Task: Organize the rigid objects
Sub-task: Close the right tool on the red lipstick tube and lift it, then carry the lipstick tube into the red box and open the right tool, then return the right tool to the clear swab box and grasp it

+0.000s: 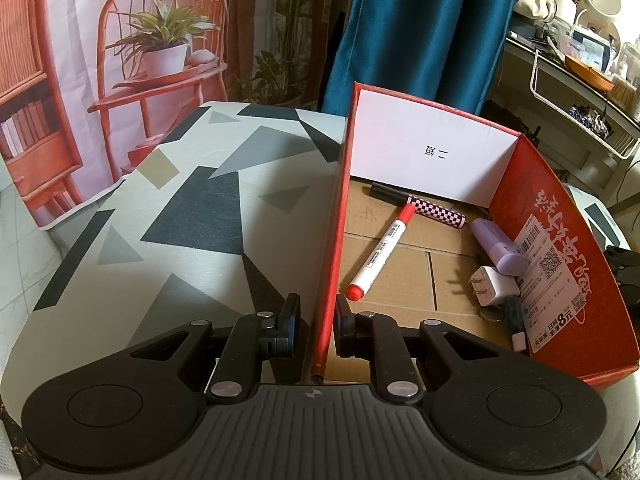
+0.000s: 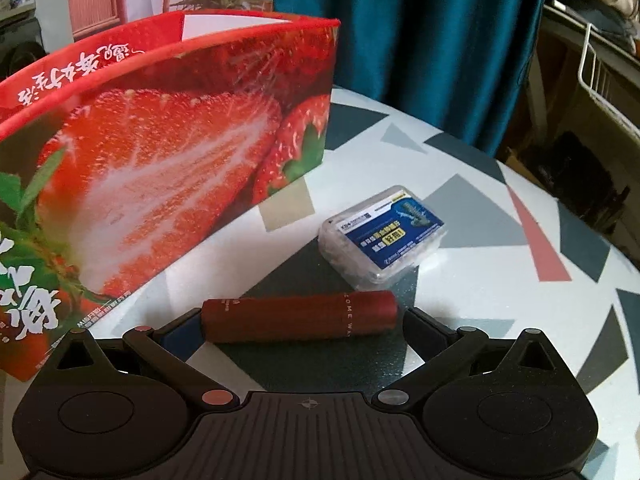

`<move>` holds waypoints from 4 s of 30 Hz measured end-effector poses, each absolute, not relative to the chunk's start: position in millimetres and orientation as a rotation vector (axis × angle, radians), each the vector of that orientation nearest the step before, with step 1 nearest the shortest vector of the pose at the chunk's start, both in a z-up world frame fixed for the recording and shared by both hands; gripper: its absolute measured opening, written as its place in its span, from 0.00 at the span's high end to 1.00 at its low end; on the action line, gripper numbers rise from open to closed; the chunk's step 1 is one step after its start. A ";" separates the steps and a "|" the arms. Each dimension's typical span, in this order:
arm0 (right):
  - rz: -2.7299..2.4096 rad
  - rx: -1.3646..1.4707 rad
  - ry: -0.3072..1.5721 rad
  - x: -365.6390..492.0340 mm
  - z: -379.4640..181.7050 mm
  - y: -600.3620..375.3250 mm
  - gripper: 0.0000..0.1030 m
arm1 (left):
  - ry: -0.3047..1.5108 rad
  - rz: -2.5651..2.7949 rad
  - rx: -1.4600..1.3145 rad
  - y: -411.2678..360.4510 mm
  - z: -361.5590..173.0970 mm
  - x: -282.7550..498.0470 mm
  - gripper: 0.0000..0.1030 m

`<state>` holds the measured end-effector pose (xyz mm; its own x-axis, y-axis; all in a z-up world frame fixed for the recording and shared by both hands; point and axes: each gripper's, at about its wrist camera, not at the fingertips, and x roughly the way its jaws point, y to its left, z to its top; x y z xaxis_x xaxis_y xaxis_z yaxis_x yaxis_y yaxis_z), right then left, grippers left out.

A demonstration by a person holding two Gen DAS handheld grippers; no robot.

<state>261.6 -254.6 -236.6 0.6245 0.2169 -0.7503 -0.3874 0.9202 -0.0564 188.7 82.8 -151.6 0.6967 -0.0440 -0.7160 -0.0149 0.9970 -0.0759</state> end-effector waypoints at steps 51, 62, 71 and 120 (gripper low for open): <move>0.557 -0.479 0.504 244.0 -132.9 -146.8 0.05 | 0.799 -0.025 -0.081 80.1 -152.6 190.1 0.82; 0.554 -0.485 0.511 242.6 -138.8 -141.6 0.05 | 0.799 -0.025 -0.081 81.0 -152.4 190.0 0.82; 0.522 -0.439 0.515 238.8 -141.7 -150.7 0.05 | 0.799 -0.023 -0.077 81.4 -151.7 189.7 0.82; -0.001 0.013 0.779 319.5 -233.1 -250.5 0.42 | 0.803 -0.018 -0.059 79.1 -152.7 191.8 0.82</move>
<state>319.5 -250.5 -233.1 0.7118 0.0037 -0.7024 0.0058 0.9999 0.0112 191.8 79.1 -152.7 0.6943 -0.0387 -0.7186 -0.0064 0.9982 -0.0600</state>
